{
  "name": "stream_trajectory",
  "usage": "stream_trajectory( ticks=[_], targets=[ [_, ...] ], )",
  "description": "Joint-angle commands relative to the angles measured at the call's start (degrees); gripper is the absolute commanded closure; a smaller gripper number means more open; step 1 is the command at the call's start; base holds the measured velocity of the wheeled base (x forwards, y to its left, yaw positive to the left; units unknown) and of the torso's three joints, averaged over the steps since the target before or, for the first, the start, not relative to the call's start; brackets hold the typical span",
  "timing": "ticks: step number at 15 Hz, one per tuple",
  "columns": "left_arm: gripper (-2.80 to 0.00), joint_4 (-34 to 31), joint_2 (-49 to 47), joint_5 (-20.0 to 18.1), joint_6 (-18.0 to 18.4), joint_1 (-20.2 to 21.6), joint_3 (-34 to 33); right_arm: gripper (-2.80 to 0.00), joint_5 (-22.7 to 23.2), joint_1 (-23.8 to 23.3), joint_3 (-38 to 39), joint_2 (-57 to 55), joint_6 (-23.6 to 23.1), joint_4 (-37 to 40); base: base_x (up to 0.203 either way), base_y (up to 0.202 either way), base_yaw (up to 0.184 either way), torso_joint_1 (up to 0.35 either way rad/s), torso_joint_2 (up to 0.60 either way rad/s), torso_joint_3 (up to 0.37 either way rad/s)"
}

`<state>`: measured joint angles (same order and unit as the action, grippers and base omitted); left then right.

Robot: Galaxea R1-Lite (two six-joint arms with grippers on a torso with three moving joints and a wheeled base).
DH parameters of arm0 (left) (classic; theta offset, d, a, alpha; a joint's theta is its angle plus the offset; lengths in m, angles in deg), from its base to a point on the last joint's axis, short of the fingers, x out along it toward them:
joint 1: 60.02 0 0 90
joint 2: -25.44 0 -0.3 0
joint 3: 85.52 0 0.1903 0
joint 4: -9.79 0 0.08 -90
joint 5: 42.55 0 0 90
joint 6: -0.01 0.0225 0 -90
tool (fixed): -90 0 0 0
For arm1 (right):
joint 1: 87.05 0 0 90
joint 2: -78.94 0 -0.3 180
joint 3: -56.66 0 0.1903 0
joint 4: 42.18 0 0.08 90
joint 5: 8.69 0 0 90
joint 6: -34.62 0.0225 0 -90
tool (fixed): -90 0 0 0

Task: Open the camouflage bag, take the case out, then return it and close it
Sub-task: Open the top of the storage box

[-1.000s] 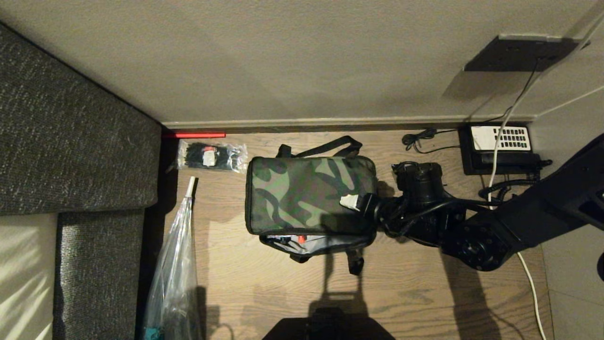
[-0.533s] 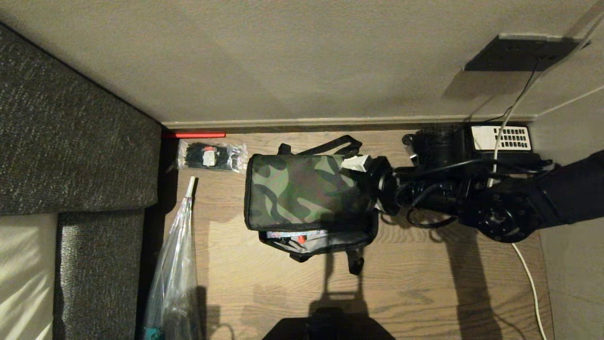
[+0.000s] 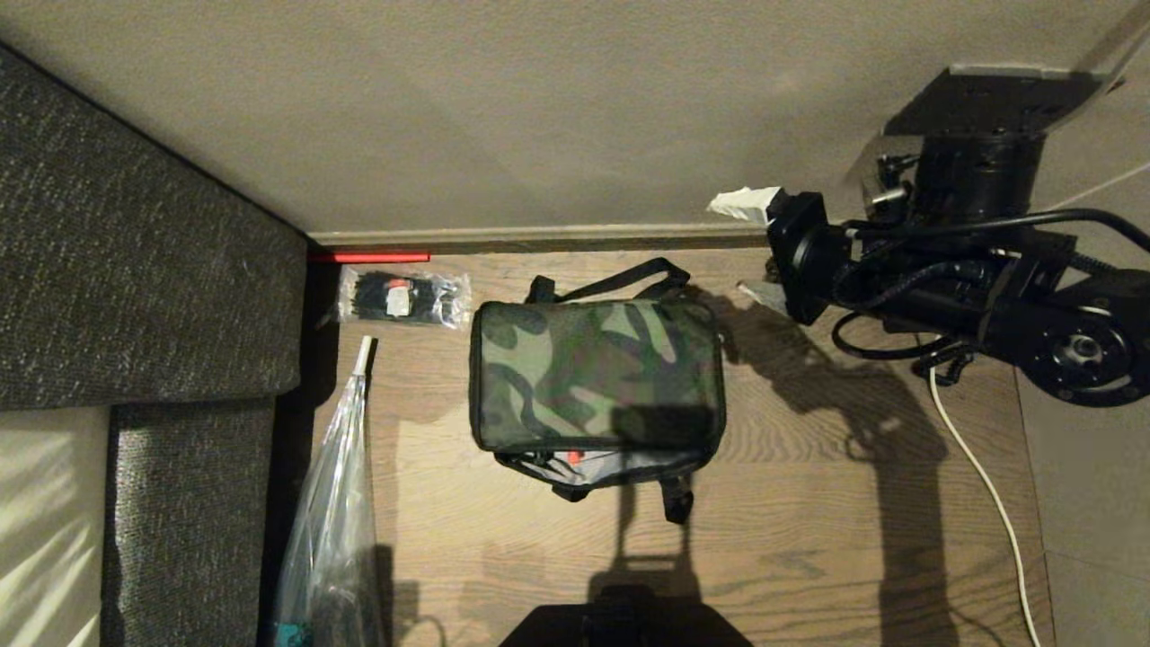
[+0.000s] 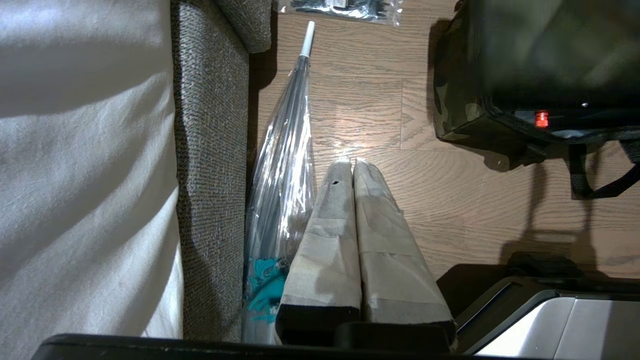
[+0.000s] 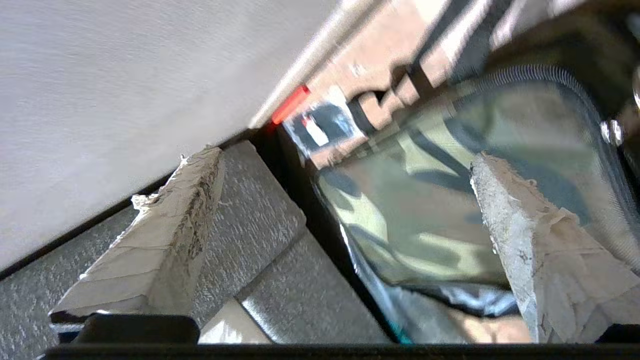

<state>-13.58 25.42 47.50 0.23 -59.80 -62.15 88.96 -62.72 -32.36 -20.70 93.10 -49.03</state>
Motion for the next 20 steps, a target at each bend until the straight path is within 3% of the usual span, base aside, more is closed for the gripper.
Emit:
stream_trajectory(
  ticks=[1,4,6,11,17,20],
  targets=[
    [0.0,0.0,0.0,0.0,0.0,0.0,-0.2,-2.8,-0.2,-0.7,0.1,2.0,-2.4,-0.5,0.0,0.0,0.0,0.0,0.0,0.0],
    [0.0,0.0,0.1,0.0,0.0,0.0,-0.1,-2.8,0.2,-0.8,6.7,3.3,-7.9,0.1,0.0,0.0,0.0,0.0,0.0,0.0],
    [0.0,0.0,0.1,0.0,0.0,0.0,-0.1,-2.8,0.2,-0.5,13.4,2.0,-18.1,-0.6,0.0,0.0,0.0,0.0,0.0,0.0],
    [0.0,0.0,0.1,0.0,0.0,0.0,-0.1,-2.8,-3.6,0.4,14.2,-7.3,-27.3,-1.3,0.0,0.0,0.0,0.0,0.0,0.0],
    [0.0,0.0,0.1,0.0,0.0,0.0,-0.2,-2.8,-10.2,5.7,8.9,-18.5,-27.3,-3.6,0.0,0.0,0.0,0.0,0.0,0.0],
    [0.0,0.0,0.0,0.0,0.0,0.0,-0.2,-2.8,-9.1,6.8,6.0,-19.0,-19.0,-3.0,0.0,0.0,0.0,0.0,0.0,0.0]
  ],
)
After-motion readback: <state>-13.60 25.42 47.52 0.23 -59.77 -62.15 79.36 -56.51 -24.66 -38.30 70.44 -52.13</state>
